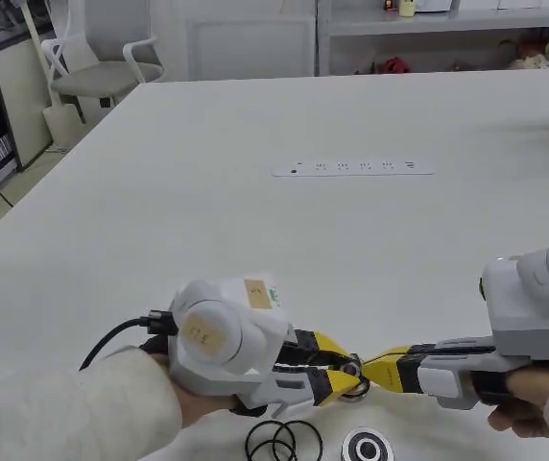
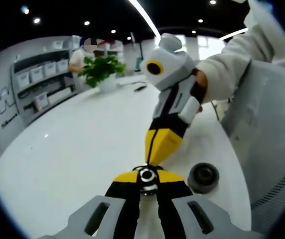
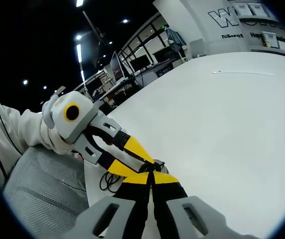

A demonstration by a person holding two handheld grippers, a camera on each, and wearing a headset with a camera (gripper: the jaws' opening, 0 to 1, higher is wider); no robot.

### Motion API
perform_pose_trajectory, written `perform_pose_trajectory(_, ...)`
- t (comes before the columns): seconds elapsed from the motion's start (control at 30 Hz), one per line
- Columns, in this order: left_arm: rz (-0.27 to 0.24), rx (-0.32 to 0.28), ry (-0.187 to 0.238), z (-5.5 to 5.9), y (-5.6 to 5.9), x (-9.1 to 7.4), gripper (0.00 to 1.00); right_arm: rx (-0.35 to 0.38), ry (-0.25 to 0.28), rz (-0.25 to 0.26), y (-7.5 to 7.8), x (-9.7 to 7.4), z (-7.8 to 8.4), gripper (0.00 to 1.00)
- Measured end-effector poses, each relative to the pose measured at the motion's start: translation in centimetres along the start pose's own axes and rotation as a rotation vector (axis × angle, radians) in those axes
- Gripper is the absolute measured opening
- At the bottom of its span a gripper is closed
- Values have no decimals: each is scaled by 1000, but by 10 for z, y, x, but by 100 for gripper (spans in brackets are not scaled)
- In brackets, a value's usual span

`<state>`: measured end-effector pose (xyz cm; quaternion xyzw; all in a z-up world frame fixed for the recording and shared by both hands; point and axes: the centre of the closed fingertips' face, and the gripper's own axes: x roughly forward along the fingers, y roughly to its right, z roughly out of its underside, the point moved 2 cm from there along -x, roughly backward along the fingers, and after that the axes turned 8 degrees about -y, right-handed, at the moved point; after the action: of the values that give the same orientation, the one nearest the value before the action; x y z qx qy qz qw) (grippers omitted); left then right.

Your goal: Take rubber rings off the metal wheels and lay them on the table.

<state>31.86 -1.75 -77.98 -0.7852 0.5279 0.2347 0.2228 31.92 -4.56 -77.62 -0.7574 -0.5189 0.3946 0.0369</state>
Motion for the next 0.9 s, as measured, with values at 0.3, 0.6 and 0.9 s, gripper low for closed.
perform_pose_trajectory(0.3,3,19,-31,-1,0,0,12,1,14,-3,0,-2,-4,0)
perform_pose_trajectory(0.6,32,9,-21,-8,-1,-14,27,-1,11,0,0,-3,-4,0)
perform_pose_trajectory(0.9,18,-19,48,-29,-11,-44,44,-3,18,-14,-3,-8,-8,0)
